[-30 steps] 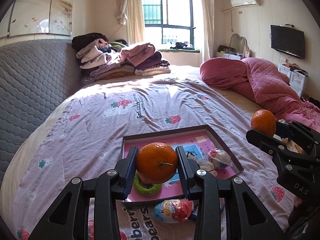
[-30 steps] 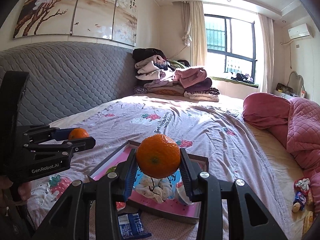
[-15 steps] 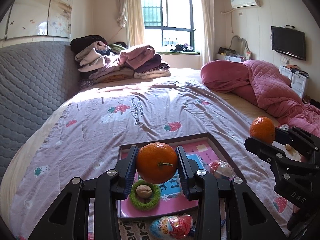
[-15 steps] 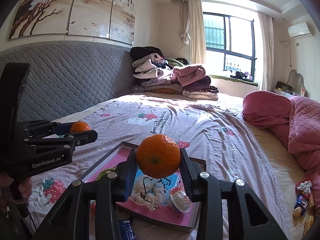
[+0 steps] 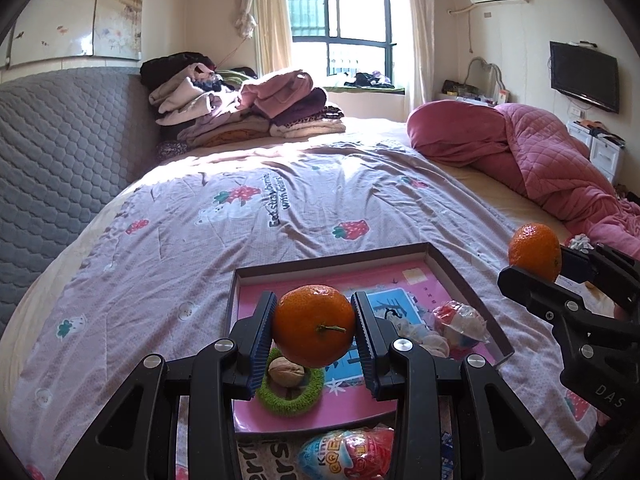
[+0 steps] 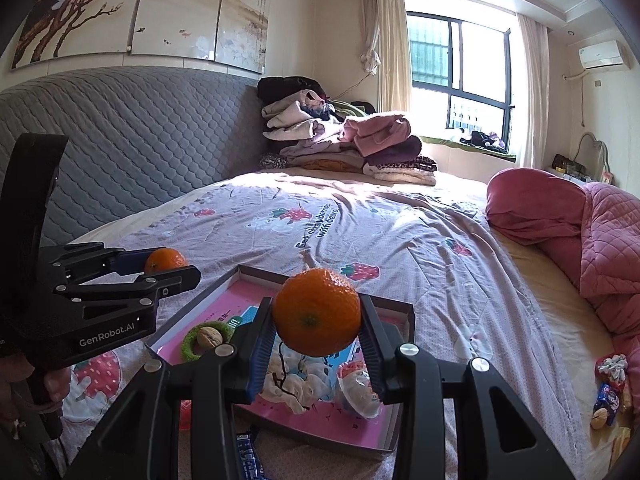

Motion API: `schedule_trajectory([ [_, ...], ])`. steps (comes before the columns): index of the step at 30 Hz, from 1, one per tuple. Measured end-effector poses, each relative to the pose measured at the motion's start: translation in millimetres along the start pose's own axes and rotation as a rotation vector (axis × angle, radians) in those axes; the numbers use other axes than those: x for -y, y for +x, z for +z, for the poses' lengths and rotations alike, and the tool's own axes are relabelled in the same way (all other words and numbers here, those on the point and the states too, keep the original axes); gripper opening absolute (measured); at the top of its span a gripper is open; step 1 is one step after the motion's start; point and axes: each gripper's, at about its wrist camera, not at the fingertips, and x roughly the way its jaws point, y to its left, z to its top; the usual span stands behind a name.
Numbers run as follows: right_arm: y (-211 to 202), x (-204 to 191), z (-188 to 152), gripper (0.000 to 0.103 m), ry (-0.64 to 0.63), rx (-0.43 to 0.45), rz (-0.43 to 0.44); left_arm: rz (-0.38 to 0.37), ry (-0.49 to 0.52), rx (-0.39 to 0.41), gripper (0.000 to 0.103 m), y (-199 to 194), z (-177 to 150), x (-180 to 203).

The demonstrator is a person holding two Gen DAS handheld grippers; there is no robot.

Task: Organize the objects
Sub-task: 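Lower the left gripper's orange beside the green ring while the right gripper lowers its orange onto the mesh bag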

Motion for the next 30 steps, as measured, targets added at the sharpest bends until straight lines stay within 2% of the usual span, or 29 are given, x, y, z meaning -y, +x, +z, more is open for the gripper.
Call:
schedule_trajectory([
  [7, 19.4, -7.8, -7.1, 0.040, -0.023, -0.032, 0.003, 0.001, 0.007, -0.042, 0.039, 19.2, -10.6, -0.6],
  [19, 65.3, -14.9, -27.8, 0.040, -0.058, -0.128, 0.007, -0.039, 0.018, -0.159, 0.039, 63.5, -34.2, 3.3],
  [30, 89.7, -18.8, -43.1, 0.040, -0.078, -0.193, 0.012, -0.077, 0.046, -0.235, 0.039, 84.5, -49.1, 9.4],
])
